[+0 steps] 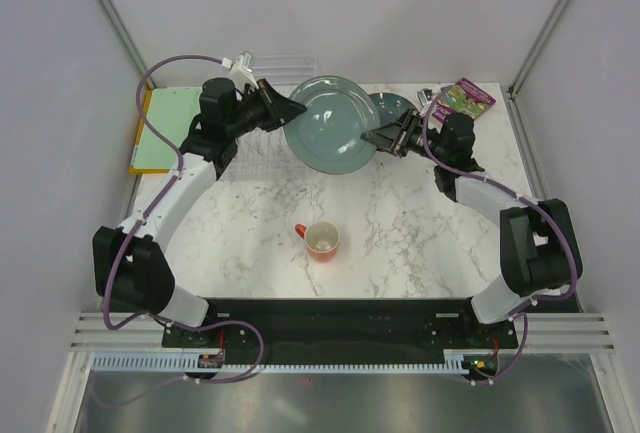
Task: Unload the plates from the dish rack
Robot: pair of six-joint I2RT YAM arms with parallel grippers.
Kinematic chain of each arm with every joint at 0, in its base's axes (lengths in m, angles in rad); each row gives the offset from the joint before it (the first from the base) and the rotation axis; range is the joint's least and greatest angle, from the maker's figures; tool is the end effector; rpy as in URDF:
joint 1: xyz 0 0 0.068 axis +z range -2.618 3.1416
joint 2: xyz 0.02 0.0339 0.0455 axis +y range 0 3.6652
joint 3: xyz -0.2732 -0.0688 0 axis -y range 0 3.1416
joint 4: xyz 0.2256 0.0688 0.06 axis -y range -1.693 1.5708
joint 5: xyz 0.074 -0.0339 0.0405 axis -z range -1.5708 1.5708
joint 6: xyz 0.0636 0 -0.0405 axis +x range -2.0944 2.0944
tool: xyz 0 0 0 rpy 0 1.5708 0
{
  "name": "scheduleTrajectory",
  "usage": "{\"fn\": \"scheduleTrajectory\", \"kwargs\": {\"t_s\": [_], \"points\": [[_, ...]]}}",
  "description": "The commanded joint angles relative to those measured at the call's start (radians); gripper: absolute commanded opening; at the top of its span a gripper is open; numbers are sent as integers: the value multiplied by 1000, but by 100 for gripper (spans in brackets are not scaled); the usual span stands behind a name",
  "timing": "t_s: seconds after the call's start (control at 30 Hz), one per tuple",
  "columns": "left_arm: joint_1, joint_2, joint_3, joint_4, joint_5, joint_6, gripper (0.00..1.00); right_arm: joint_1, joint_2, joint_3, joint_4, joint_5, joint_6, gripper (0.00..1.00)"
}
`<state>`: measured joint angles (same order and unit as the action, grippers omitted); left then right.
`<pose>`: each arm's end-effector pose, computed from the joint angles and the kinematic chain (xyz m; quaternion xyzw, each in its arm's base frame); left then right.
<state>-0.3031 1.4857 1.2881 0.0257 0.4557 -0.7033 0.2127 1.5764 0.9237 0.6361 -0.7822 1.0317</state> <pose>0.3342 -0.1339 0.3778 -0.0056 0.7595 -0.4539 0.4661 0.3388 0.1190 0.2954 0.0172 0.7110 0.5987 0.3684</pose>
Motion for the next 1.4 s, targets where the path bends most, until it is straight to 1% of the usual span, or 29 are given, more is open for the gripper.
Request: {"fn": "scheduleTrajectory", "kwargs": {"t_s": [0.0,0.03,0.1,0.17,0.23,0.27,0.3,0.33,0.37,0.4,0.47,0.5,0.57,0.63,0.67,0.73,0.77,0.8,0.83,0.87,0.93,0.97,1.07,1.17,1.23,1.27,1.3,1.37], "points": [[-30,-65,-9,158,52,-78,2,8,82,-19,447,-107,256,9],[-31,-62,-12,158,52,-76,2,10,94,-22,489,-111,286,0],[-31,-51,-16,154,57,-65,2,7,111,-28,554,-100,330,0],[-31,-48,-12,111,48,-35,2,-1,100,-31,527,-74,309,0],[-30,-44,-6,76,21,-6,13,-18,64,-16,383,-54,207,0],[-30,-45,-4,36,9,28,24,-25,48,-3,308,-43,153,0],[-30,-47,-1,16,-23,45,29,-42,4,10,128,-14,96,0],[-30,-48,0,-4,-40,63,34,-52,-19,44,40,10,-32,0],[-28,-47,5,-47,-57,99,41,-64,-39,62,-36,30,-79,0],[-28,-48,7,-62,-89,116,44,-87,-70,94,-147,58,-122,0],[-30,-50,13,-101,-142,161,55,-117,-94,115,-202,63,-168,0],[-28,-53,11,-130,-161,178,57,-149,-99,119,-226,61,-171,0],[-28,-67,4,-148,-224,215,61,-197,-108,122,-234,48,-174,0],[-30,-91,-3,-170,-271,249,62,-210,-113,121,-260,37,-176,0],[-30,-100,-10,-179,-316,261,63,-254,-121,118,-266,34,-188,0],[-30,-122,-18,-199,-368,301,63,-271,-131,116,-328,37,-219,0],[-30,-143,-27,-205,-426,318,63,-286,-144,116,-351,37,-252,0],[-30,-159,-32,-216,-452,335,63,-294,-153,109,-389,37,-265,0],[-28,-171,-36,-221,-494,369,66,-303,-162,103,-406,37,-277,0],[-30,-198,-45,-224,-565,386,66,-323,-182,95,-417,37,-285,0],[-28,-225,-55,-230,-638,434,71,-346,-200,78,-456,32,-309,0],[-28,-249,-67,-231,-700,452,72,-367,-217,72,-475,31,-315,0],[-27,-272,-85,-230,-813,505,81,-403,-252,46,-538,24,-351,0],[-24,-281,-99,-230,-876,547,86,-407,-292,6,-619,47,-386,0],[-22,-281,-113,-231,-890,562,90,-412,-317,-37,-634,67,-404,0],[-19,-281,-116,-231,-894,565,91,-417,-341,-49,-682,83,-415,0],[-21,-280,-122,-233,-897,567,93,-418,-352,-77,-693,102,-426,0],[-16,-280,-131,-233,-894,562,97,-421,-372,-103,-710,103,-432,0]]}}
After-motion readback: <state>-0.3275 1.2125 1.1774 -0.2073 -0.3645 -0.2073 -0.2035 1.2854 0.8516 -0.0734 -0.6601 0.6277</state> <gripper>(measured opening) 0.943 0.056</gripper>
